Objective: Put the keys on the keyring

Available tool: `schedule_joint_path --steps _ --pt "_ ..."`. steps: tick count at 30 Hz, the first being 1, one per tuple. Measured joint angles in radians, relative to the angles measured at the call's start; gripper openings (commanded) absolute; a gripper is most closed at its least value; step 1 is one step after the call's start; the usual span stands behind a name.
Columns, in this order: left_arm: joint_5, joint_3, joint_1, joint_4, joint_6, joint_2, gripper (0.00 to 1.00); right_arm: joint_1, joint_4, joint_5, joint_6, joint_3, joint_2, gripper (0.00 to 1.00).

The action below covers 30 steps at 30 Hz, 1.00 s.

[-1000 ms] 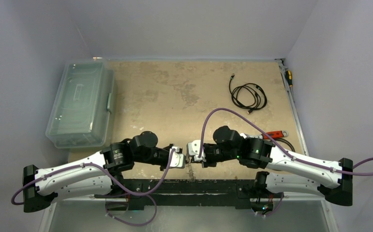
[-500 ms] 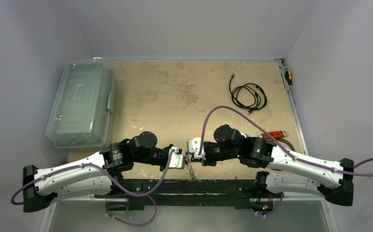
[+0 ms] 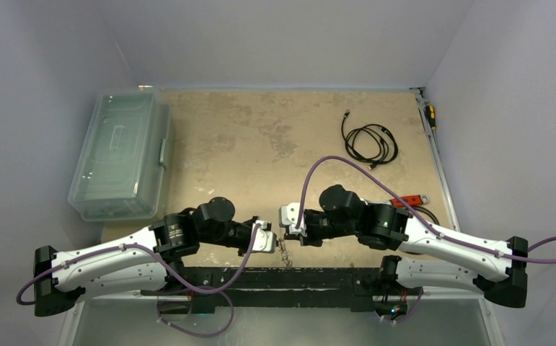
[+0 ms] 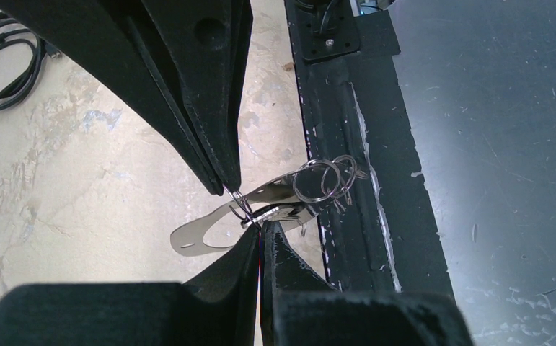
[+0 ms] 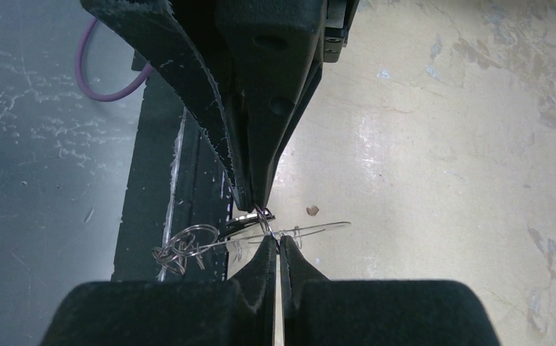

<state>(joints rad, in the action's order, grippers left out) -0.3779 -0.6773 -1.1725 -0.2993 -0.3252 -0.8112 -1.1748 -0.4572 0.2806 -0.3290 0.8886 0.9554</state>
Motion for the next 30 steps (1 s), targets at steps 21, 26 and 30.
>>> schedule_joint_path --steps 21,26,30 --pt "0.095 0.002 0.193 0.087 0.172 0.141 0.99 0.006 0.051 -0.068 -0.002 -0.002 -0.121 0.0" --pt "0.087 0.008 0.249 0.183 0.366 0.185 0.99 0.006 0.109 -0.135 0.015 -0.022 -0.211 0.0" --pt "0.095 -0.003 0.255 0.191 0.449 0.18 0.99 0.006 0.145 -0.188 0.034 -0.03 -0.266 0.0"
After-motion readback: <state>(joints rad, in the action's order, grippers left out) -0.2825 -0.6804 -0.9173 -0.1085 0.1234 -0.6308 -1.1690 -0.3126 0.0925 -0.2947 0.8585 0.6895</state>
